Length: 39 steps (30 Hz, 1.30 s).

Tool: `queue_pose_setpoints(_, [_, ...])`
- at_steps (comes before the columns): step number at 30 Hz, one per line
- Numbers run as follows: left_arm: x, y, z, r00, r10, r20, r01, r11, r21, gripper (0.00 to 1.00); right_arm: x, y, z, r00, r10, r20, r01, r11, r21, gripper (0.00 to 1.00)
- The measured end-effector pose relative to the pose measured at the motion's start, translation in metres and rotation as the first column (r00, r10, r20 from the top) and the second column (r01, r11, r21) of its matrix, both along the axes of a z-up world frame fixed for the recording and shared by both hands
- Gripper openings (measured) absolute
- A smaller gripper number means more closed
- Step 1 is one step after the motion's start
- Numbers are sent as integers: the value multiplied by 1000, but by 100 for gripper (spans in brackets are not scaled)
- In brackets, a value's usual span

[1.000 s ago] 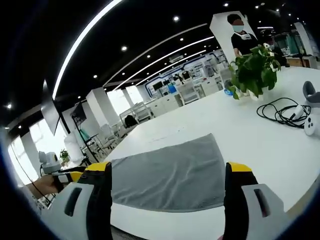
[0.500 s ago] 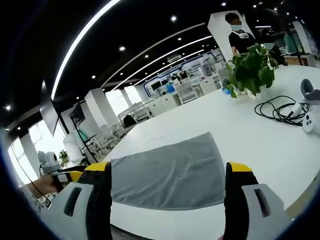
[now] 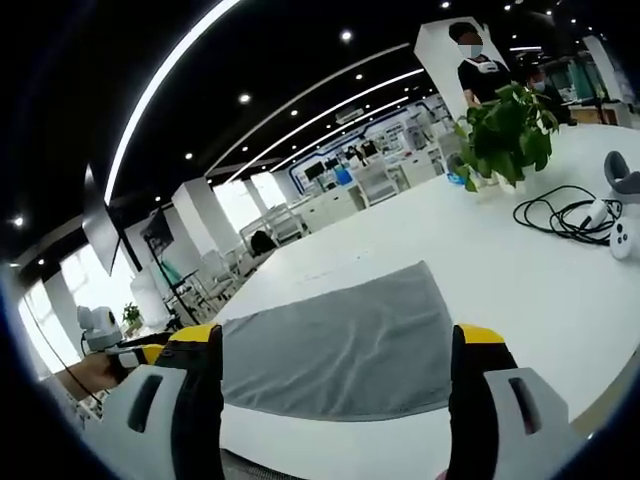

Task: Fold the towel on the table until its edges align and the towel forms a compact rectangular stack.

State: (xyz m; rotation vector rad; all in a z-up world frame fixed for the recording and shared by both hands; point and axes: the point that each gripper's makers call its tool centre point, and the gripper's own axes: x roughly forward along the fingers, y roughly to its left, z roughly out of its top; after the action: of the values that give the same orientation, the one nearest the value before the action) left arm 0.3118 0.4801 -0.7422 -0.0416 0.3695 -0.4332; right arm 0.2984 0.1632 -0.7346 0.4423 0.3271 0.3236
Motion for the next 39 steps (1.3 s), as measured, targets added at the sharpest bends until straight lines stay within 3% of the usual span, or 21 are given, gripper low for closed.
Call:
queue_pose_setpoints(12, [1,1,2,1000,11,14,-11,1000,11,93,-1,1,-1,1000,1,-3,-1,1000,5,96])
queue_pose_setpoints(27, [0,-12,0,1000,-19,2,19,1000,10,93,3,-5,2,1000,-21,13,20,1000,20,96])
queue_pose_setpoints(36, [0,-25,0,999,-47,4,47,999,25,92,5,-23,7,999,-39,26,39,999,10,96])
queue_pose_setpoints(39, [2,-32,3,998,-61,9,61,998,25,92,8,-37,17,997,-55,51,55,998,0,96])
